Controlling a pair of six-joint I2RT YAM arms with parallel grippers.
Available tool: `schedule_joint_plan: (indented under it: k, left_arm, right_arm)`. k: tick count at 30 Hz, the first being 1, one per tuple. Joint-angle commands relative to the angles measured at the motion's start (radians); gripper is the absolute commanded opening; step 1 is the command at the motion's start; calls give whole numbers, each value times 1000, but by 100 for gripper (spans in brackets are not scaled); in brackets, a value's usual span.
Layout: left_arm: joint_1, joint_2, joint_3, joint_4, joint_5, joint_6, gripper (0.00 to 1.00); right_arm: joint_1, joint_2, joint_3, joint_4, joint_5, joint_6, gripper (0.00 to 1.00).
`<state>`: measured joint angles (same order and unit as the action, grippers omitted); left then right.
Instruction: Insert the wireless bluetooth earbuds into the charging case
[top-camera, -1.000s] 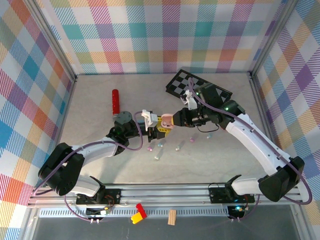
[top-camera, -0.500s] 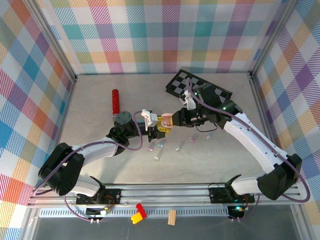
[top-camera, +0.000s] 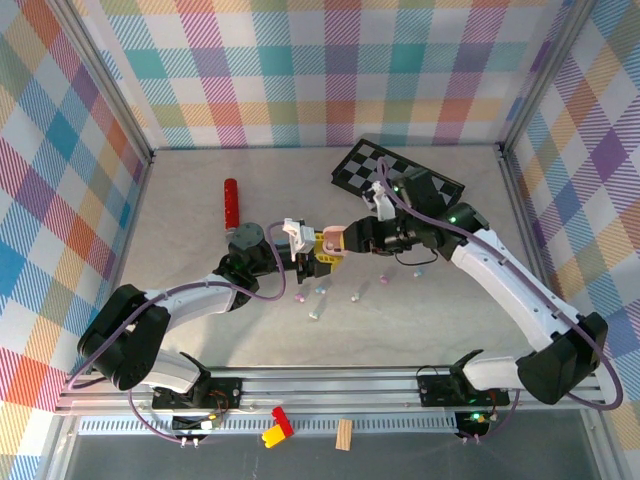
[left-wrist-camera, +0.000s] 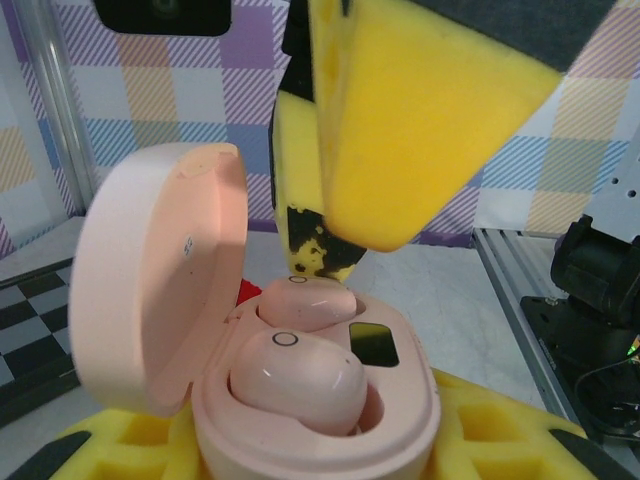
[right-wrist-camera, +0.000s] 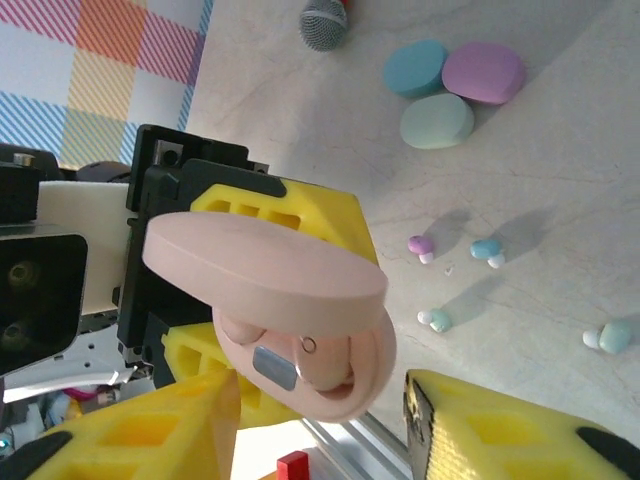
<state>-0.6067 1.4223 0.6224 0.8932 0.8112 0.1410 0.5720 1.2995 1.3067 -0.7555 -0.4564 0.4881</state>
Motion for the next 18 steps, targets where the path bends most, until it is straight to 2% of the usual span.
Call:
schedule_joint_plan:
  k: [1, 5, 8, 18]
  left_arm:
    - [-9, 7, 25, 73, 19, -18, 35]
    - [-8, 0, 22, 69, 24, -14, 35]
    - [-9, 6, 23, 69, 34, -15, 35]
    - [-8, 0, 32, 56, 22, -17, 35]
  right_arm:
    - [-12, -53, -12, 32, 11, 0, 53]
    - [-18, -47, 14, 70, 38, -6, 63]
    - [-19, -14, 51, 125, 19, -10, 67]
    - [-11, 82, 128, 170, -136, -38, 65]
